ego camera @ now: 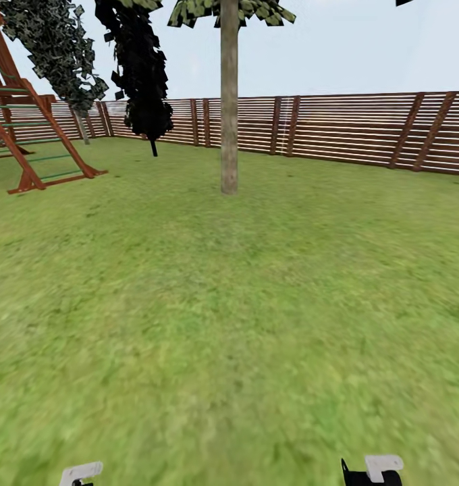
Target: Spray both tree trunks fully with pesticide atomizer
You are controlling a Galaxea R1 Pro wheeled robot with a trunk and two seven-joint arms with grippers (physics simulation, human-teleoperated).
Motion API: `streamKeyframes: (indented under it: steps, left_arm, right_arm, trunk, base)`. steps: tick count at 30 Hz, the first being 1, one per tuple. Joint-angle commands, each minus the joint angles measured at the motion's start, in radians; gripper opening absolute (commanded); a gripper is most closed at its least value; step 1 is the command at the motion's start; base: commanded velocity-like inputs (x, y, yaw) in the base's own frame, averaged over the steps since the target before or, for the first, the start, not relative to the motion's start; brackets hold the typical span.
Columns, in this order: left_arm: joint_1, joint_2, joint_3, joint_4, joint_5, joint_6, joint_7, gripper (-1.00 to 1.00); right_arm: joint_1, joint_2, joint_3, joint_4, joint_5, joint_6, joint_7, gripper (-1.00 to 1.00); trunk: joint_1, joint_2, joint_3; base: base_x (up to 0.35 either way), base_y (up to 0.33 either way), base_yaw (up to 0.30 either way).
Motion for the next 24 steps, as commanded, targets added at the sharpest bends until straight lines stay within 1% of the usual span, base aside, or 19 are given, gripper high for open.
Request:
streamKeyframes:
  steps: [1, 8, 24]
  left_arm:
    - [0.0, 0.0, -0.011, 0.0, 0.004, -0.002, 0.014, -1.0]
    - [0.0, 0.0, -0.011, 0.0, 0.004, -0.002, 0.014, -1.0]
    - [0.0, 0.0, -0.011, 0.0, 0.004, -0.002, 0.014, -1.0]
  right_arm:
    - [-0.001, 0.0, -0.008, 0.001, 0.01, -0.005, 0.002, 1.0]
    - [-0.001, 0.0, -0.008, 0.001, 0.01, -0.005, 0.003, 1.0]
    - [-0.001, 0.0, -0.008, 0.001, 0.01, -0.005, 0.003, 1.0]
  trunk:
    - [0.0, 0.0, -0.001]
    - [0.0, 0.0, -0.001]
    - [0.0, 0.0, -0.001]
  base:
    - [0.335, 0.0, 0.0]
    - [0.335, 0.036, 0.0]
    - [0.335, 0.082, 0.0]
